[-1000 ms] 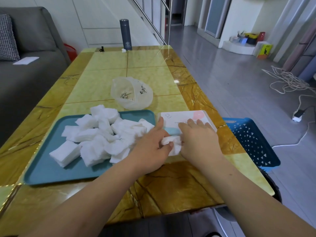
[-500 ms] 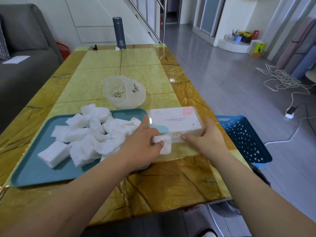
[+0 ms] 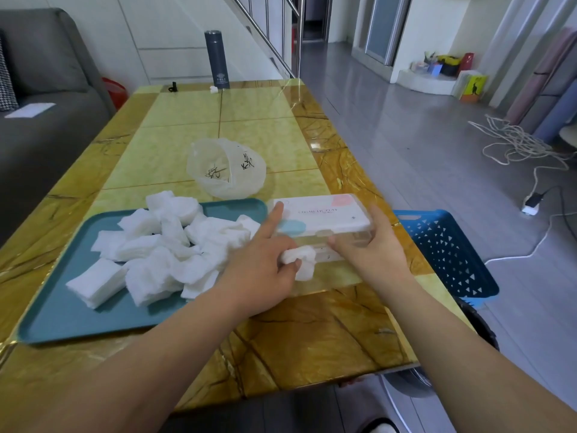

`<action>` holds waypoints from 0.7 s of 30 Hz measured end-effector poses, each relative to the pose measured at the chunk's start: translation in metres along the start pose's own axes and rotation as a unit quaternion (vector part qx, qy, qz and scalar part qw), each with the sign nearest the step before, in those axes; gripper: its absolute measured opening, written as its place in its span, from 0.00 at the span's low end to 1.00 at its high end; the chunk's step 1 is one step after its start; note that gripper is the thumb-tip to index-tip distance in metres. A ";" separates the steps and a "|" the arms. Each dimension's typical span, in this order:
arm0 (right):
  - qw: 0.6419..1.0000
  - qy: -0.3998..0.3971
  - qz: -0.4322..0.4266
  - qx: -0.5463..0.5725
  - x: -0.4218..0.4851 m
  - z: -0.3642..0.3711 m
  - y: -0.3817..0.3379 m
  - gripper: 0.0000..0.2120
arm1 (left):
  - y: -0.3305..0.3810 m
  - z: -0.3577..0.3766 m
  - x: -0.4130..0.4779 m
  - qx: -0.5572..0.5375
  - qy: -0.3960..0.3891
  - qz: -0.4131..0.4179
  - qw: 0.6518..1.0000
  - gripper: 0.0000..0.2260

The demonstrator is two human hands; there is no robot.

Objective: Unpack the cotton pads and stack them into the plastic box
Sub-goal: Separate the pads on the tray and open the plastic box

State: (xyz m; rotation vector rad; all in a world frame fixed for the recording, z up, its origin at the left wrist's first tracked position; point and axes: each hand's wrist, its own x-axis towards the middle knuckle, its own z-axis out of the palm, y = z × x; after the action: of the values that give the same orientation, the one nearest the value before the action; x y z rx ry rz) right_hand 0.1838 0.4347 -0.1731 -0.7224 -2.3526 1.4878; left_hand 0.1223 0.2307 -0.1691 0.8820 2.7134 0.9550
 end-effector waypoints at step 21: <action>0.964 -0.130 -0.161 -0.164 0.003 0.015 -0.029 0.61 | 0.004 -0.038 0.066 -0.101 0.085 -0.087 0.987 0.06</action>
State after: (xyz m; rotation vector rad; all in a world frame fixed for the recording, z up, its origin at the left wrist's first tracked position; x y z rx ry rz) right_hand 0.1661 0.4149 -0.1538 -0.1957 -2.7885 1.1239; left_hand 0.0589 0.2504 -0.1327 0.5393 2.7097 1.2886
